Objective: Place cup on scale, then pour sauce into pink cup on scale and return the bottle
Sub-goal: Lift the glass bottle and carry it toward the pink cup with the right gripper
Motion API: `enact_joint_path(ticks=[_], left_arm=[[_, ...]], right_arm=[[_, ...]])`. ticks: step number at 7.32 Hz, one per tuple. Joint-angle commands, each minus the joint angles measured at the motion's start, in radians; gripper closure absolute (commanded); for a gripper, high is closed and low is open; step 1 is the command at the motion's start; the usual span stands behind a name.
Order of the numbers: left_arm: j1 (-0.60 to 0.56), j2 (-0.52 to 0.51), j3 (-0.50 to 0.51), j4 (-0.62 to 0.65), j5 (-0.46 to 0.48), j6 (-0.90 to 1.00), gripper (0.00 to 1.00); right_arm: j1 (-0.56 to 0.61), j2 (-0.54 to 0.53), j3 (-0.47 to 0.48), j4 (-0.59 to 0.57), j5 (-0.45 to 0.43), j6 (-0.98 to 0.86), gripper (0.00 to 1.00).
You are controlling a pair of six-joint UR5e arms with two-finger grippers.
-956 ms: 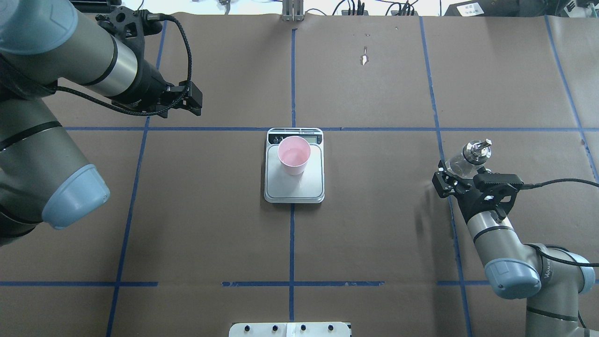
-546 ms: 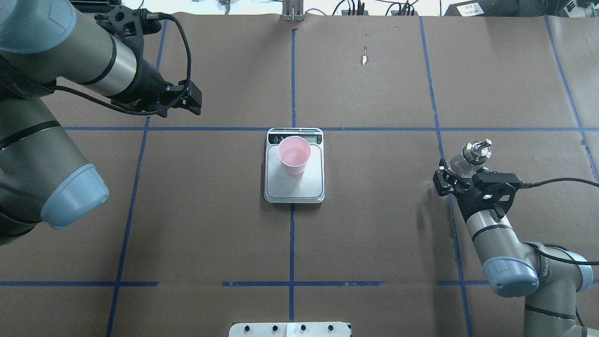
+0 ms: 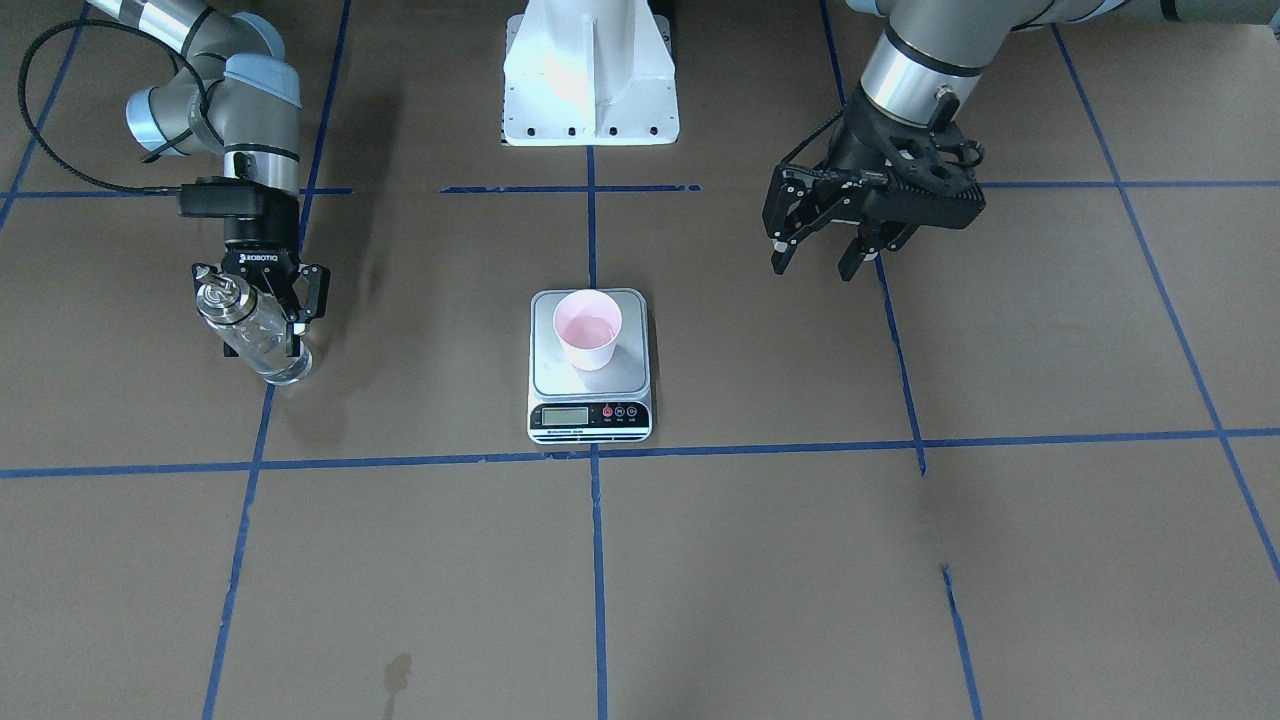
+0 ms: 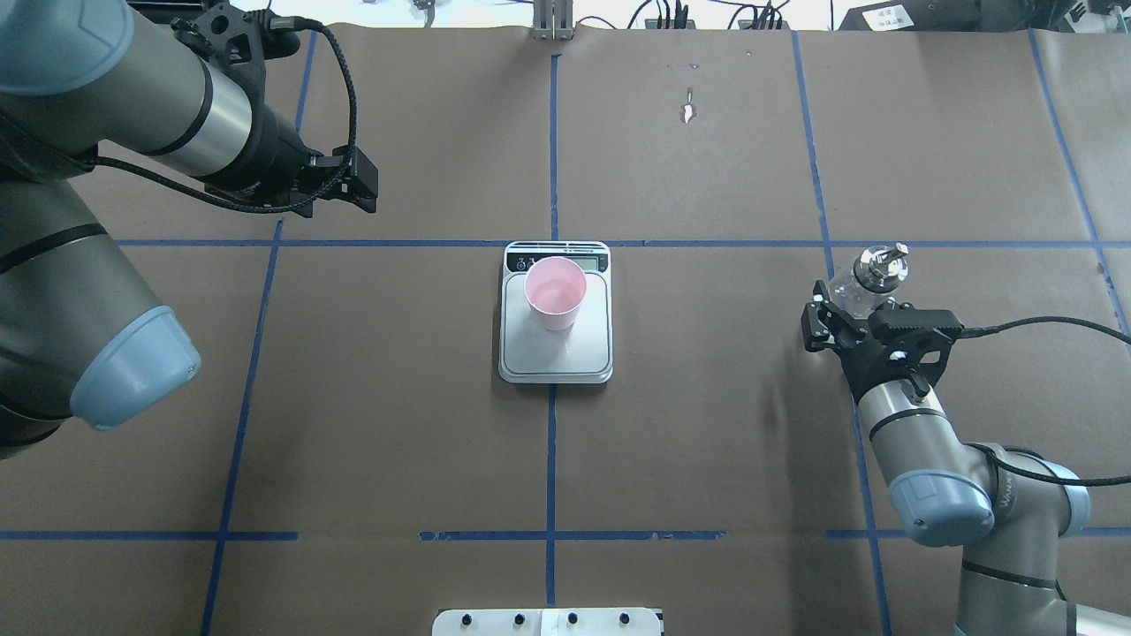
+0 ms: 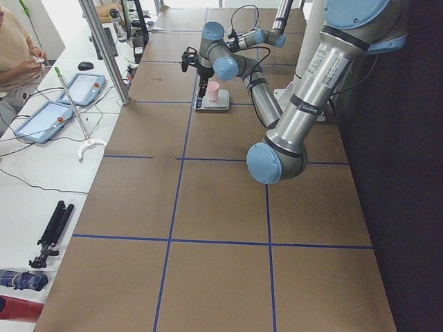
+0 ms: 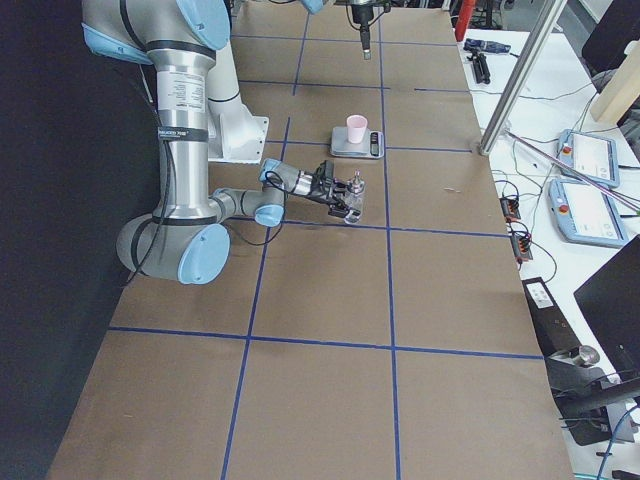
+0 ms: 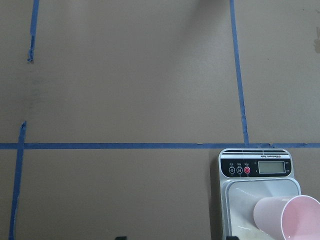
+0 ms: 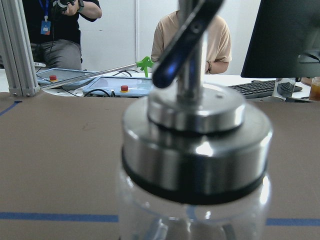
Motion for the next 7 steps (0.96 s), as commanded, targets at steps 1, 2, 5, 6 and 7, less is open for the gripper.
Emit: enact_joint_path(ticks=[1,2,5,6,7], left_arm=[[-0.014,0.011,0.000,0.000,-0.003,0.056,0.27],[-0.019,0.028,0.000,-0.001,-0.007,0.070,0.27],[-0.034,0.050,0.000,-0.001,-0.007,0.109,0.27],[-0.034,0.053,0.002,-0.001,-0.007,0.109,0.27],[-0.034,0.065,0.002,-0.003,-0.007,0.118,0.27]], right_arm=[[0.020,0.049,0.004,-0.032,-0.002,-0.129,1.00],[0.020,0.113,0.006,-0.160,-0.002,-0.138,1.00],[0.003,0.219,0.204,-0.658,0.005,-0.152,1.00],[-0.002,0.289,0.219,-0.847,0.005,-0.152,1.00],[-0.022,0.345,0.217,-0.987,0.000,-0.152,1.00]])
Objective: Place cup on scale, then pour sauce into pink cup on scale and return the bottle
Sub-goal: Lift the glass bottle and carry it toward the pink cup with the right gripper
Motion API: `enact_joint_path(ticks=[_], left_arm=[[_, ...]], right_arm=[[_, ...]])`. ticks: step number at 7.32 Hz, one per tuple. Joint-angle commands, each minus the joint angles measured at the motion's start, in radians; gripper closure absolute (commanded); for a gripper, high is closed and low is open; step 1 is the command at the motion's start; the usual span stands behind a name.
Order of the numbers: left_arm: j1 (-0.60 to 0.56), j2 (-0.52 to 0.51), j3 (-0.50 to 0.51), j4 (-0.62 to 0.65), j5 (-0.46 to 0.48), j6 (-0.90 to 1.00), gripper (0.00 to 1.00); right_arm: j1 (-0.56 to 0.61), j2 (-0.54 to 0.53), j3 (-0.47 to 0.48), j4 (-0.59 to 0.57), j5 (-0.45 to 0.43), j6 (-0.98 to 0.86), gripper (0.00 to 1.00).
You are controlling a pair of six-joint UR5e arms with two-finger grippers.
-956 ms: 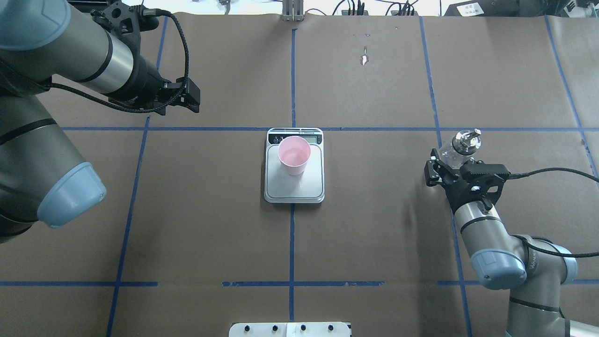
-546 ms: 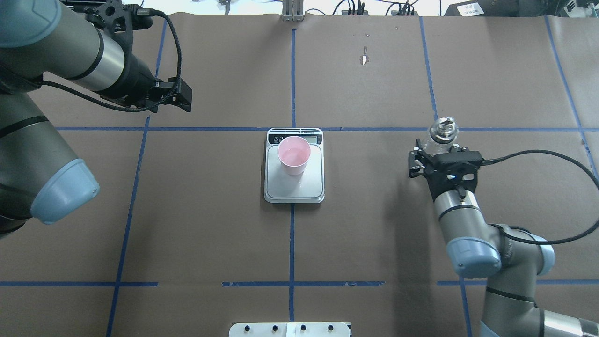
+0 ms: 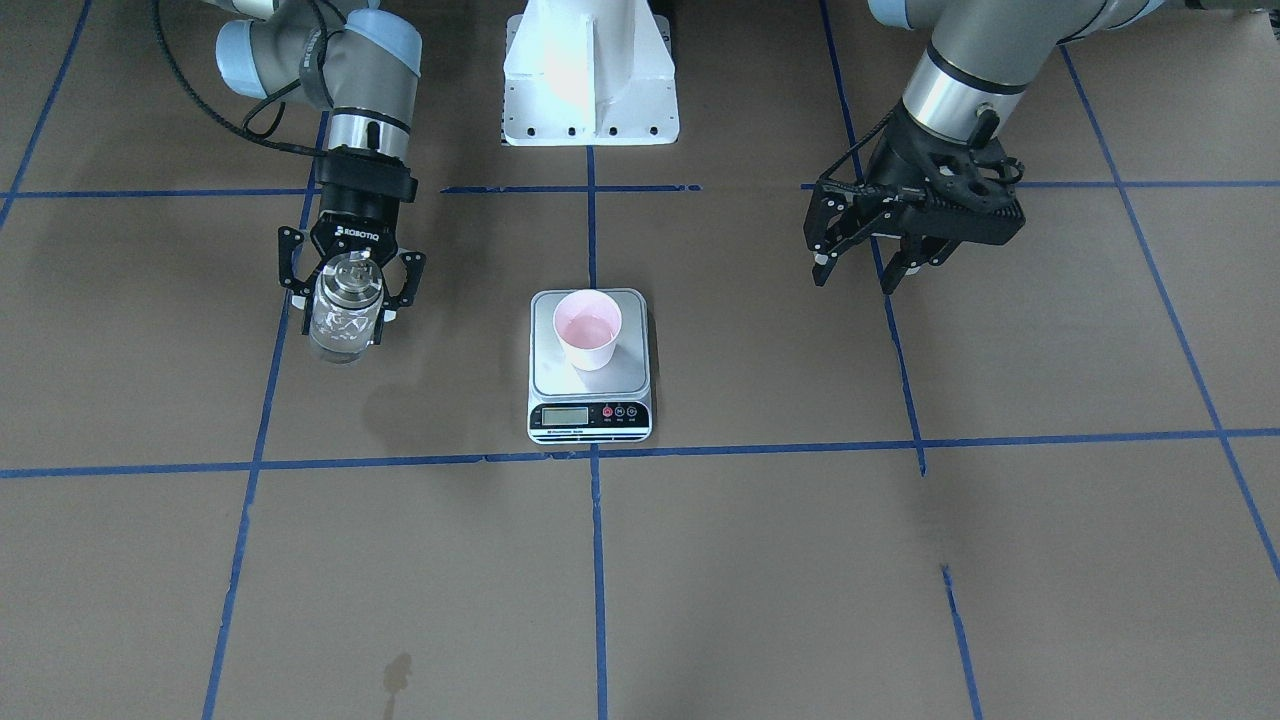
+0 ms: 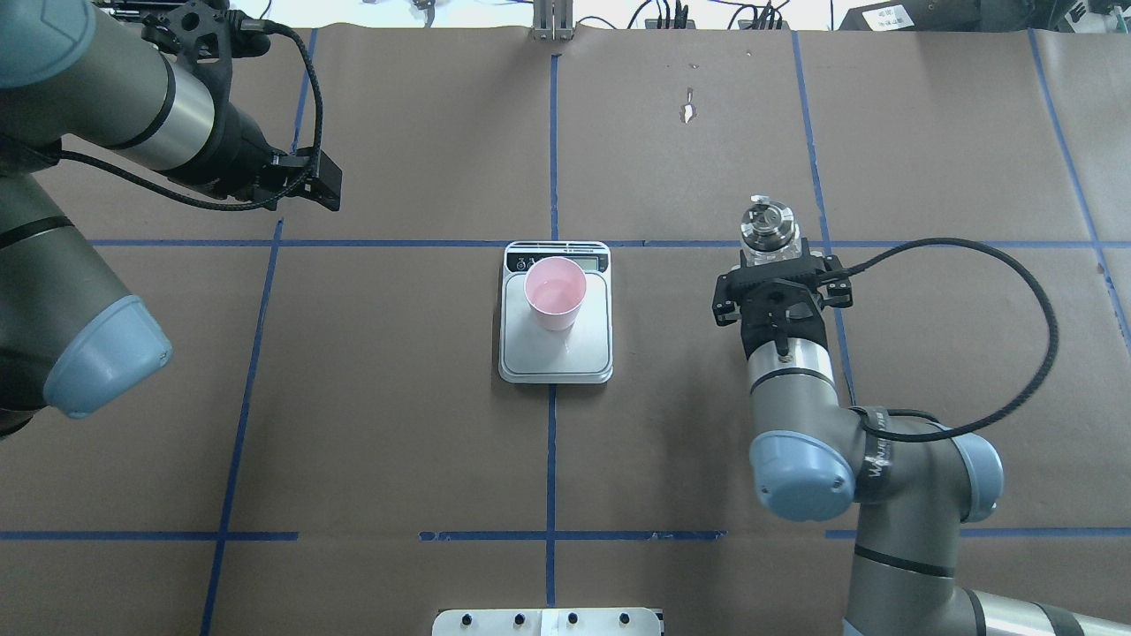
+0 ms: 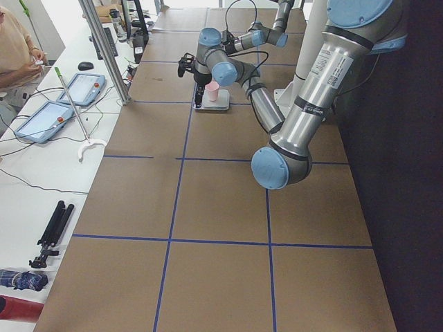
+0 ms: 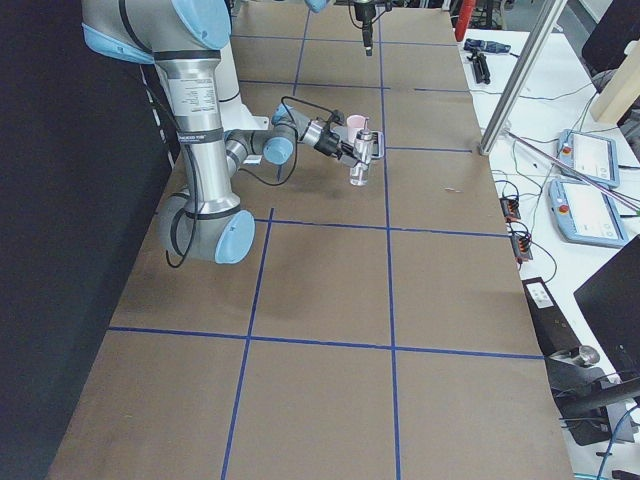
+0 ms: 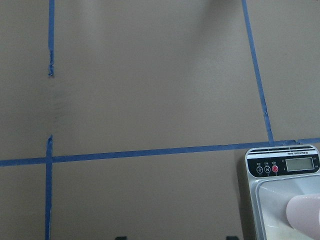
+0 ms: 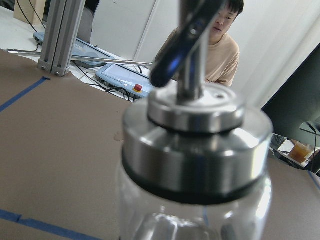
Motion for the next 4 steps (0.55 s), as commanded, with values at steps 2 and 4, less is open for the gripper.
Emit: enact_joint_path(ticks=[2,4], left_arm=[[0.000,0.013,0.004,-0.001,-0.002,0.018,0.27],[0.000,0.014,0.002,0.000,-0.003,0.017,0.26]], right_arm=[[-0.058,0.149,0.015,-0.416,-0.014,-0.001,1.00],[-0.084,0.187,0.006,-0.504,-0.021,-0.012,1.00]])
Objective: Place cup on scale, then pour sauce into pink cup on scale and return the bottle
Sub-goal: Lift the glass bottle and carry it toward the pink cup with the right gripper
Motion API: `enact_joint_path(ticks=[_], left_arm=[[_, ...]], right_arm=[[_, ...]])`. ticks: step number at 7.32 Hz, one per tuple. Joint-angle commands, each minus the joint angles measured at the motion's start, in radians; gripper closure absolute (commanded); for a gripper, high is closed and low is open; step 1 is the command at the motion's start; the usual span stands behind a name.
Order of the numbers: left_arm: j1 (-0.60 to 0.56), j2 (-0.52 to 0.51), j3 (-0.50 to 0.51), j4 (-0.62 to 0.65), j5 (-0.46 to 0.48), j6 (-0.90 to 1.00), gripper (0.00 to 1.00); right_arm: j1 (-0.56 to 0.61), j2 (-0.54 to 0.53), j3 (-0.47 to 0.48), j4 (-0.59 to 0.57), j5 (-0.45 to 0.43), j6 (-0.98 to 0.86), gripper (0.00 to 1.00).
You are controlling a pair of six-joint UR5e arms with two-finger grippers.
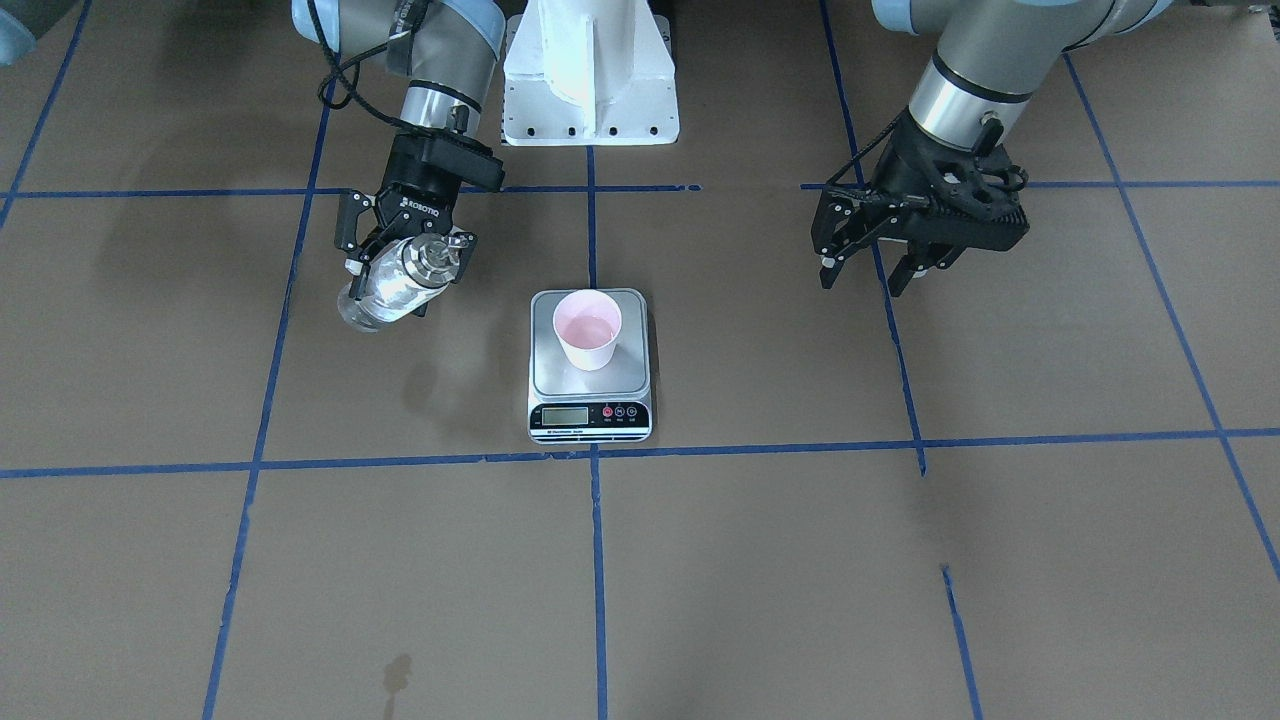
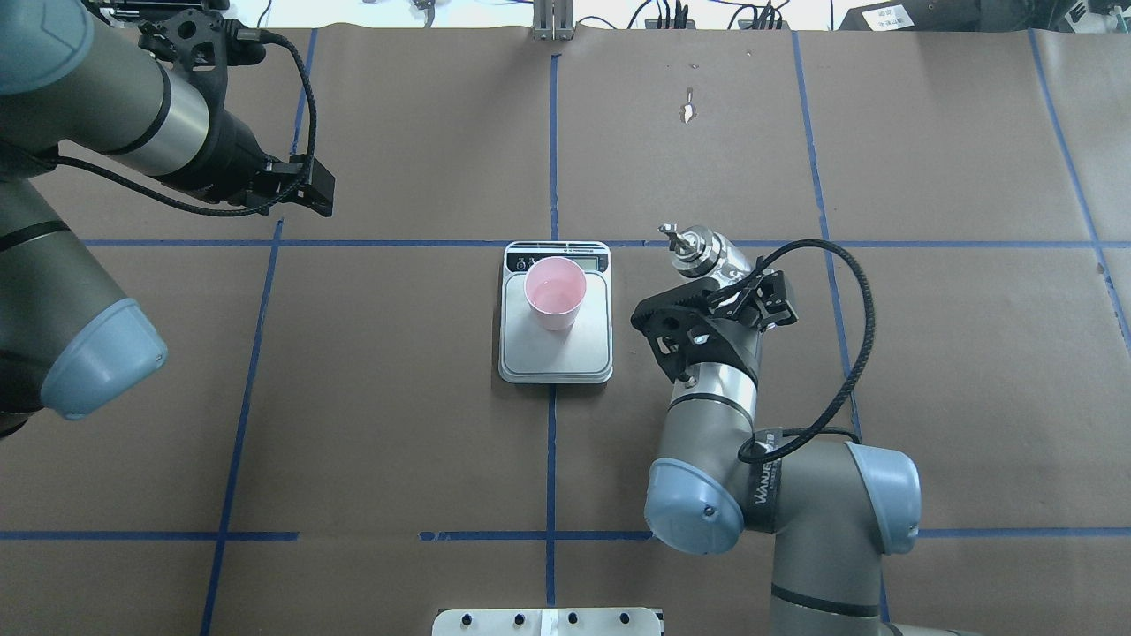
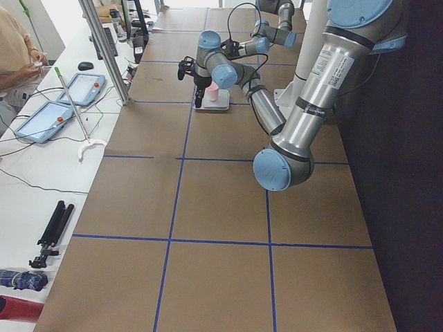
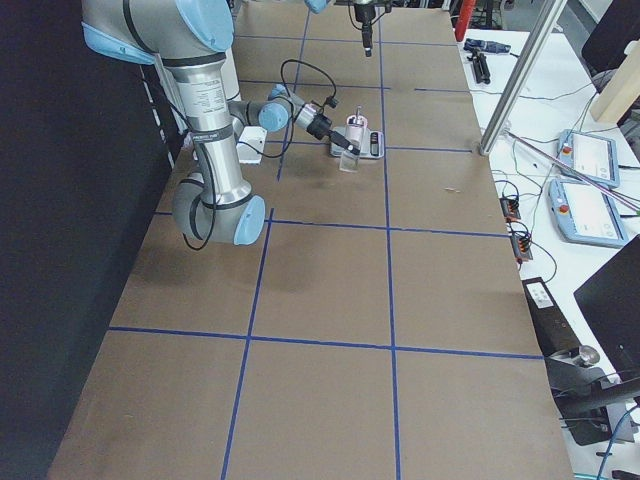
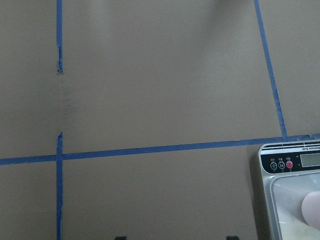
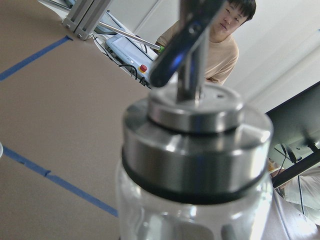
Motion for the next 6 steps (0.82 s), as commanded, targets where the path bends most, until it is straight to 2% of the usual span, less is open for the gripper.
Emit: enact_joint_path(ticks=[1,6], left_arm=[[0.002,0.001,-0.001,0.001,-0.001,-0.001,0.26],[0.003,0.021,-0.002,-0.005,-0.003,0.001,0.25]], right_arm=[[-0.027,0.074,-0.007,-0.150,-0.004,-0.015,1.00],[-0.027,0.144,-0.059,-0.250,-0.004,-0.128,1.00]])
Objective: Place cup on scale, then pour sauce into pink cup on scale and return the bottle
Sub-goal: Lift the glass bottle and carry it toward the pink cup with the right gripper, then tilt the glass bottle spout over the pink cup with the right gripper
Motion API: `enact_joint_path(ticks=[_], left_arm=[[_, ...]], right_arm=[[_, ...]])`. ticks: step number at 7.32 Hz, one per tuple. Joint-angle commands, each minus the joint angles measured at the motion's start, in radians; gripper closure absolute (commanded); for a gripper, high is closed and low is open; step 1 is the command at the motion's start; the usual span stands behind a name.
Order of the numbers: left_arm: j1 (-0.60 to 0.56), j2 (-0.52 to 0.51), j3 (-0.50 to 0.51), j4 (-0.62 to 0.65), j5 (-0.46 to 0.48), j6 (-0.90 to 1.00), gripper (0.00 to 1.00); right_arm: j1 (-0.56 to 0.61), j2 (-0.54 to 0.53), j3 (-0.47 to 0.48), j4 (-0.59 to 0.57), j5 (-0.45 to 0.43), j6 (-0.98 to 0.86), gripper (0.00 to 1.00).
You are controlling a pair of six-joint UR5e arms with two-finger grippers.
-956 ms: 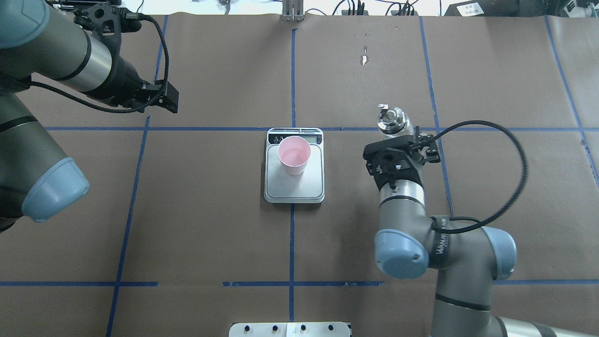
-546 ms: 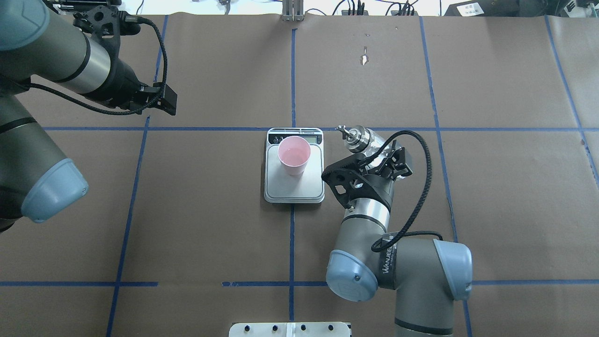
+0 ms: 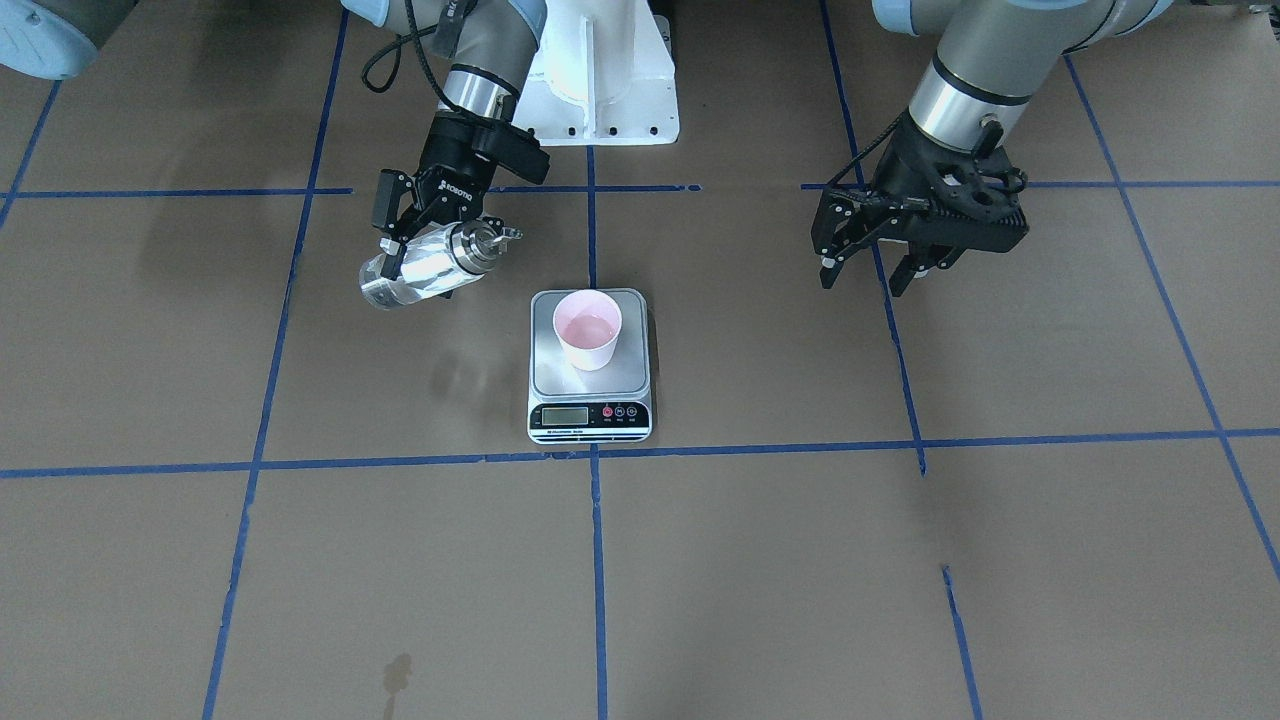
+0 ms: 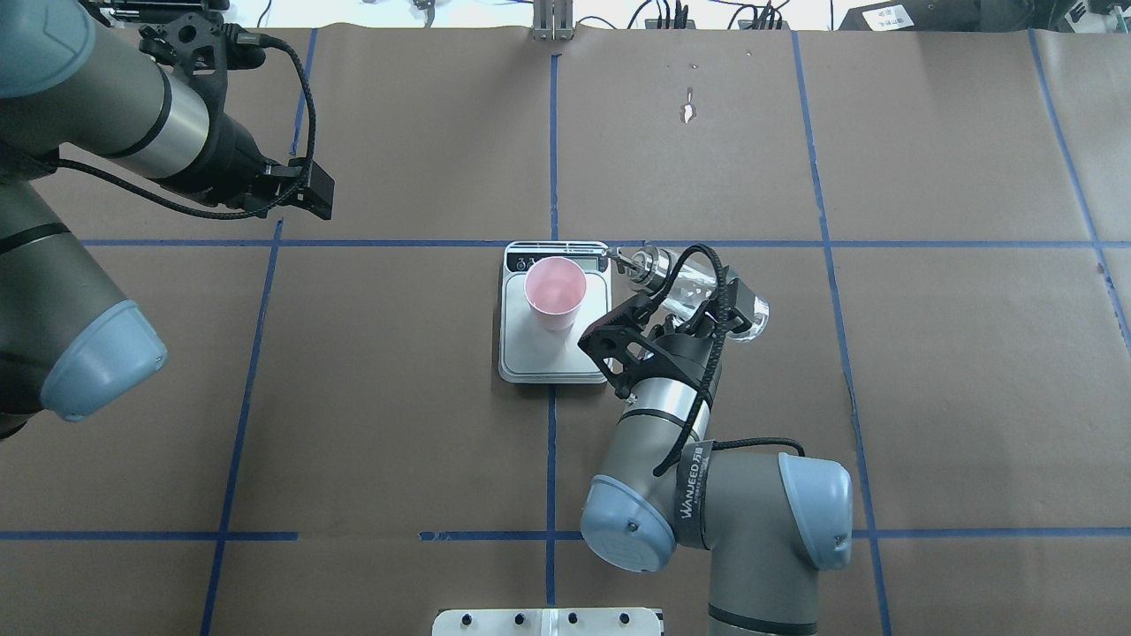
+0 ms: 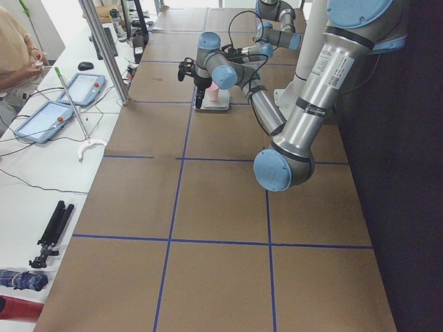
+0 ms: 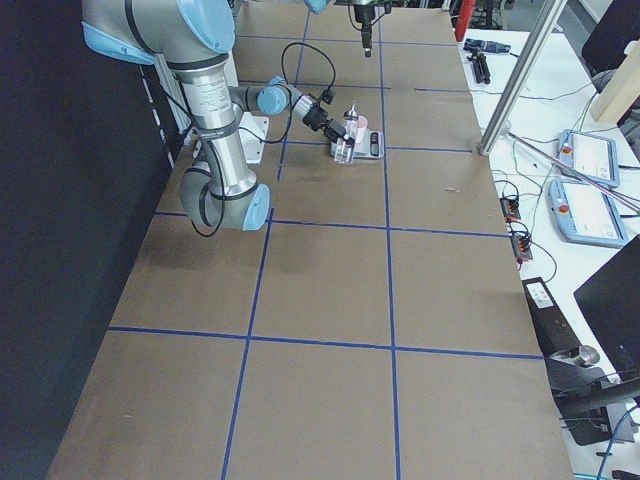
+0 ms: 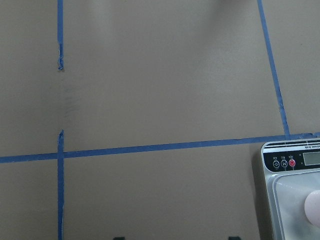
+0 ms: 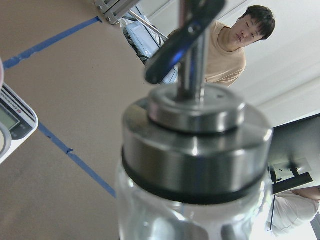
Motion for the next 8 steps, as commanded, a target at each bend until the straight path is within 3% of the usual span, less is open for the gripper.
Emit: enact_joint_path(ticks=[1,4,8], left_arm=[[0.001,0.013,-0.003,-0.004,0.000,0.001,0.25],[0.001,0.013,-0.003,-0.005,0.000,0.001,0.25],[0.002,0.013,-0.005,-0.005,0.000,0.001,0.25]], right_arm=[[0.000,0.042,-0.016,-0.084,0.000,-0.037,1.00],[0.001,0.119,-0.072,-0.162,0.000,-0.075,1.00],[0.030,0.139,-0.152,-0.162,0.000,-0.135,1.00]])
